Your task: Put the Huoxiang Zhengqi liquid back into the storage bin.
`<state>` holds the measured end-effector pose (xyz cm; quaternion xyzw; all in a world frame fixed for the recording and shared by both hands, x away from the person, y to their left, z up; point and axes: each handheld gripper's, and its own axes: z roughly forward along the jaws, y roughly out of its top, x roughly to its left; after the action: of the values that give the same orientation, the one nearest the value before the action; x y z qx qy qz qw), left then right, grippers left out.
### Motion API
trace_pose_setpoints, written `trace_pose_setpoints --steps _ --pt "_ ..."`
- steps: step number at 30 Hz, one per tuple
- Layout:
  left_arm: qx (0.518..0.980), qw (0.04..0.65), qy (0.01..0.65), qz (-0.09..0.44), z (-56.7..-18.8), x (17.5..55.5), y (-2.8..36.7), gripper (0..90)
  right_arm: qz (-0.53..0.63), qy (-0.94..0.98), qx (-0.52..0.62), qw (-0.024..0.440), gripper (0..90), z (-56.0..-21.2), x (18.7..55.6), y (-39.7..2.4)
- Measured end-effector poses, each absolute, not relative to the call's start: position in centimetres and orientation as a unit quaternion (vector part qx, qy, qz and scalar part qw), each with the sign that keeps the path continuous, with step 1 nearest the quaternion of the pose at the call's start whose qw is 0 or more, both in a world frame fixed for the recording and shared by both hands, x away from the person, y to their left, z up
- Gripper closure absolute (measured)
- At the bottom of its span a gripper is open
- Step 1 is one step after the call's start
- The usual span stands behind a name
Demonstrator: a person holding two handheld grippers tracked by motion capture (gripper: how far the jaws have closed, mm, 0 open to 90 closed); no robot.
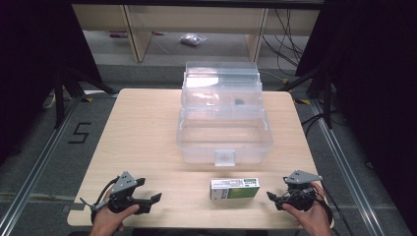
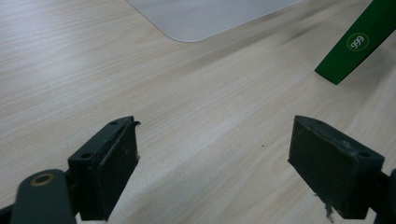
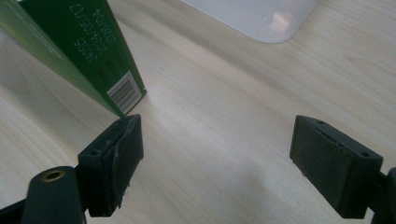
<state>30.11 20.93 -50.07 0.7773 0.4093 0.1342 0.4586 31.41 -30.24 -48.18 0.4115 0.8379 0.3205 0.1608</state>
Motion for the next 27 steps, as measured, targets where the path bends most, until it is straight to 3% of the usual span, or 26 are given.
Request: trace_pose_setpoints --steps 27 --pt "0.778 0.457 0.41 0.135 -50.1 30.2 20.9 15.0 0.294 0.869 0.362 0.168 19.4 -46.4 31.6 -29.3"
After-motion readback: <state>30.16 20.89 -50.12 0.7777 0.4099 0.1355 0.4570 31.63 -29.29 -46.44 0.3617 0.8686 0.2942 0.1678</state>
